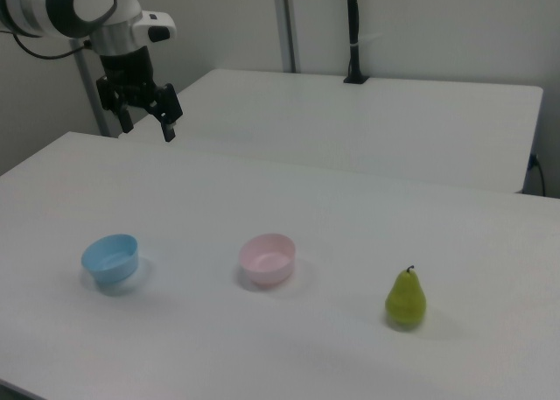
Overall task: Place the pear in the bowl
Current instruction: 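Move the open gripper over to the yellow-green pear and lower it, then close the gripper around the yellow-green pear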
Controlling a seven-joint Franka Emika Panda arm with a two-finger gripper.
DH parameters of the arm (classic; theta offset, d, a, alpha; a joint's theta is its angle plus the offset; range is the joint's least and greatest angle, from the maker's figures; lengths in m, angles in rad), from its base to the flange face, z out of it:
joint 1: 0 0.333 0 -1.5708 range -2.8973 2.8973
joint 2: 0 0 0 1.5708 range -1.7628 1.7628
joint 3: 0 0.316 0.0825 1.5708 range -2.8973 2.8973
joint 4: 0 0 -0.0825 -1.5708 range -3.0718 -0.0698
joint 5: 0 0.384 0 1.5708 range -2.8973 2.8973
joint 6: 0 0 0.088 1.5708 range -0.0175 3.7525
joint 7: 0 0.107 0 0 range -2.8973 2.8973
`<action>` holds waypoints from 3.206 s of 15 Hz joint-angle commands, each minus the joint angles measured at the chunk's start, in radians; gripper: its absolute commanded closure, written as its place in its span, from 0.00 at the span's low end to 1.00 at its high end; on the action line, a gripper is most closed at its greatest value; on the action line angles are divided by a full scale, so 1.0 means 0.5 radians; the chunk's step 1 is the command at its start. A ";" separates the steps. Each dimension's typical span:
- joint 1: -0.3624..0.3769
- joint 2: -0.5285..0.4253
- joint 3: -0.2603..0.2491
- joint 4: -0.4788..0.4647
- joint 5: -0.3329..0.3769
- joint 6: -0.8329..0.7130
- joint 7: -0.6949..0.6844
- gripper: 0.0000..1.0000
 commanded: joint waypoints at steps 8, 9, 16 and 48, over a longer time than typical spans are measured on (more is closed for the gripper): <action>-0.229 0.026 -0.037 0.112 -0.107 -0.080 -0.684 0.00; -0.285 0.081 -0.037 0.177 -0.132 -0.147 -0.687 0.00; -0.582 0.403 -0.166 0.398 -0.221 -0.090 -0.858 0.00; -0.976 1.192 -0.292 0.294 -0.120 1.077 -0.945 0.97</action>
